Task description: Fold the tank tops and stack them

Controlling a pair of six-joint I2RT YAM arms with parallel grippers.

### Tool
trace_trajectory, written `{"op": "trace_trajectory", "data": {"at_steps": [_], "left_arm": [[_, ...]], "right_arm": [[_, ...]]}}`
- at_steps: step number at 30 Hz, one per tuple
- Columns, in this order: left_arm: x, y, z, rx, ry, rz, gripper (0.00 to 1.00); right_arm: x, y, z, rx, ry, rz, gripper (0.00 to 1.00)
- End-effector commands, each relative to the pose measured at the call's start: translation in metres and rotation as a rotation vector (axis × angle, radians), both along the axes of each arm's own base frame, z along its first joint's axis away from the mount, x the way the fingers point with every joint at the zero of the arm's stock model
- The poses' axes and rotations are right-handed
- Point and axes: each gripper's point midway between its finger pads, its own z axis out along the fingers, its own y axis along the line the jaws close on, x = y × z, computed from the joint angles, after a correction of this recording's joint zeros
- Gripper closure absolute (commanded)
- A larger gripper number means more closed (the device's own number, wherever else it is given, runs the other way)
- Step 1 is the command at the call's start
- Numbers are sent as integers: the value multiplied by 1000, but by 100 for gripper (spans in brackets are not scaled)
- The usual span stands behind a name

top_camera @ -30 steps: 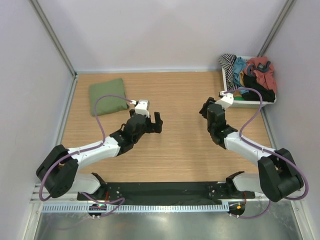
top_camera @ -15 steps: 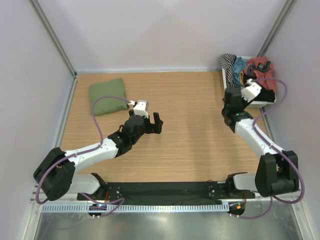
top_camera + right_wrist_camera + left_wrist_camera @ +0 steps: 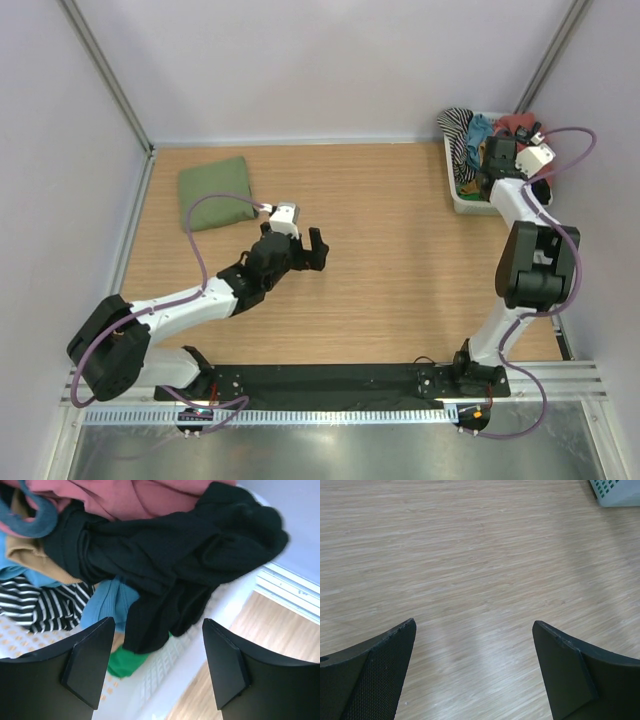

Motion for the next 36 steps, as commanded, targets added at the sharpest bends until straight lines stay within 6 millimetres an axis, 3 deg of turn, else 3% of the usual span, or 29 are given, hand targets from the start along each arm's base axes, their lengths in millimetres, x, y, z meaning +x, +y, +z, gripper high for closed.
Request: {"op": "trace_trajectory", "data": {"at_steps": [1,7,8,10,11,12,13,14,15,16,17,18,21,22,24,25,26,32,36], "left_arm": [[-1,-6,17,-58,-26,-2,0],[2,-10,25,-71,-44,-7,0],[0,-12,27,-82,-44,-22,0],[-1,-11,25,-73,-45,-21,0],[2,-7,24,-62,-48,-1,0],[3,-6,22,-43,-45,5,0],[4,-5,20,-35,-43,11,0],[4,-5,21,-33,-44,12,0],[4,-5,21,-33,-42,9,1],[4,-6,21,-36,-38,5,0],[3,-7,22,-40,-39,0,0],[2,-9,22,-47,-36,-7,0],[1,-9,24,-50,-35,-13,0],[1,-9,25,-52,-37,-12,0],[1,-8,25,-48,-40,-8,0],[1,-8,26,-45,-43,-8,0],[1,-8,26,-43,-47,-8,0],[6,-3,25,-11,-59,15,1],[7,-4,22,4,-55,12,0]], "right_arm": [[20,-18,10,9,-37,-28,23],[64,-48,31,9,-93,-33,24],[78,-50,34,4,-105,-30,25],[87,-54,32,-3,-87,-27,32],[99,-57,46,-9,-119,-31,32],[100,-60,19,4,-45,-45,32],[104,-60,13,14,-29,-52,32],[112,-63,28,9,-57,-61,32],[110,-63,9,22,4,-61,32],[114,-60,10,34,-1,-46,42],[115,-59,12,34,-2,-28,86],[113,-57,27,32,-33,-26,99],[106,-50,46,31,-82,11,99],[98,-45,78,20,-142,23,99],[91,-36,86,43,-167,57,99],[83,-30,113,39,-218,70,99],[82,-21,113,55,-224,101,99],[71,18,175,87,-349,251,99],[67,64,201,187,-399,448,99]]}}
